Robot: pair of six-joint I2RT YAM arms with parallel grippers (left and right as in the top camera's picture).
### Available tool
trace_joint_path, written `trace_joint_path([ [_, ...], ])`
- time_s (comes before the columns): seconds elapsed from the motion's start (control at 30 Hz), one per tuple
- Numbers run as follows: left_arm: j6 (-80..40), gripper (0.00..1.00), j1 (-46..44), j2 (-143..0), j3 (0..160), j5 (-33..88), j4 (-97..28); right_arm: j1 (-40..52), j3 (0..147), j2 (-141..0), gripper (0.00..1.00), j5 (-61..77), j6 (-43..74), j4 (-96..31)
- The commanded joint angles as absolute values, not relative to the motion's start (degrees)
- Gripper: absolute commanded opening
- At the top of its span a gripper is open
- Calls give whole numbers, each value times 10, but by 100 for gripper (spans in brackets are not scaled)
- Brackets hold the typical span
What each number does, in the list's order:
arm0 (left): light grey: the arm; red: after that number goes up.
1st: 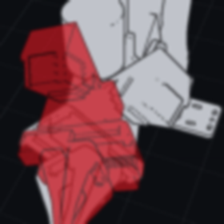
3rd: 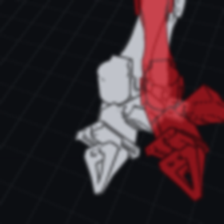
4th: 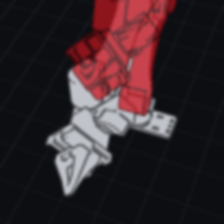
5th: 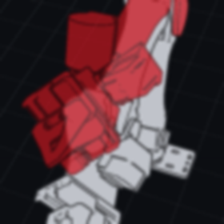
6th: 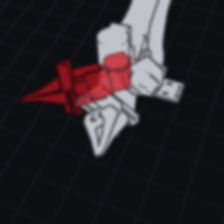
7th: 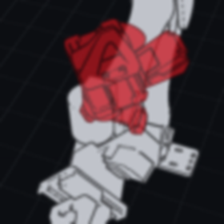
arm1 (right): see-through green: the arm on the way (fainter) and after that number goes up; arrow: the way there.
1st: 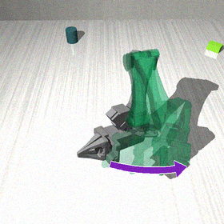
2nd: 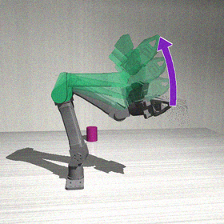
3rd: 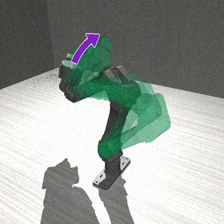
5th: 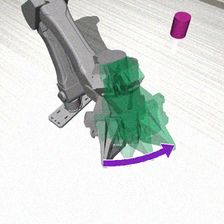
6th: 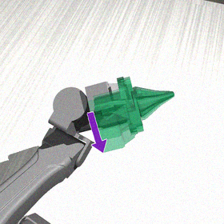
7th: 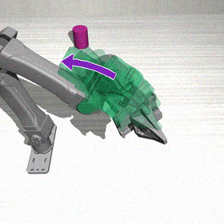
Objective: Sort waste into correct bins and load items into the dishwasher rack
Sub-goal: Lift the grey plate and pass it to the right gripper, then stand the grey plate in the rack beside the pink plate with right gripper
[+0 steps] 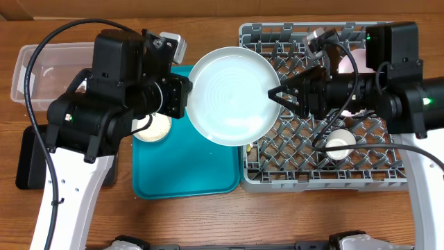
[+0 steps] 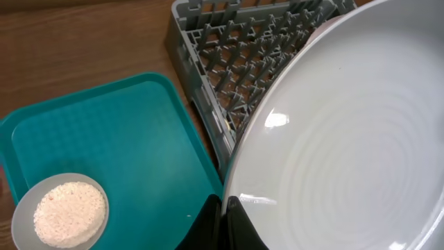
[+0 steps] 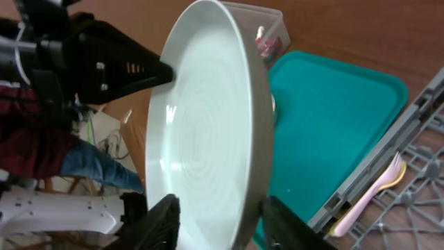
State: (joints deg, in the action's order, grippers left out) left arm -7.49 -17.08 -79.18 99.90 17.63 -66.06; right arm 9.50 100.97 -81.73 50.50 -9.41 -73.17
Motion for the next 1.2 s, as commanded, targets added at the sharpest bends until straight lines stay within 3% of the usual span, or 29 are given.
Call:
trace_joint_path([
  [0.0, -82, 4, -177, -787, 1010, 179, -655, 111, 1012, -823, 35, 511, -99, -731],
  [0.1, -89, 4, -177, -784, 1010, 179, -643, 126, 1012, -825, 26, 511, -99, -731],
  [0.4, -113, 4, -178, -755, 1010, 197, -610, 141, 1012, -825, 19, 510, -99, -724],
  [0.43, -114, 4, -178, -752, 1010, 200, -610, 141, 1012, -825, 24, 510, -99, -724],
  [0.47, -114, 4, -181, -748, 1010, 200, -611, 141, 1012, -825, 38, 510, -99, -724],
  [0.5, -114, 4, -182, -745, 1010, 200, -611, 142, 1012, -825, 38, 510, -99, -724],
  [0.57, -114, 4, -187, -743, 1010, 200, -611, 142, 1012, -825, 28, 510, -99, -722],
  [0.67, -114, 4, -197, -742, 1010, 200, -611, 142, 1012, -825, 24, 511, -99, -718],
  [0.77, -114, 4, -204, -742, 1010, 194, -611, 141, 1012, -825, 10, 510, -99, -720],
  [0.87, -114, 5, -204, -741, 1010, 157, -617, 141, 1012, -823, 7, 501, -90, -722],
  [0.9, -117, 16, -204, -741, 1010, 135, -621, 141, 1012, -821, 7, 476, -90, -724],
  [0.93, -118, 35, -203, -740, 1010, 117, -625, 141, 1012, -820, 7, 456, -85, -725],
  [0.97, -118, 45, -202, -738, 1010, 96, -630, 141, 1012, -817, 7, 421, -71, -727],
  [1.07, -118, 58, -202, -728, 1011, 53, -640, 141, 1013, -806, 7, 291, -26, -733],
  [1.17, -118, 63, -202, -711, 1011, 8, -646, 141, 1013, -794, 5, 160, 26, -742],
])
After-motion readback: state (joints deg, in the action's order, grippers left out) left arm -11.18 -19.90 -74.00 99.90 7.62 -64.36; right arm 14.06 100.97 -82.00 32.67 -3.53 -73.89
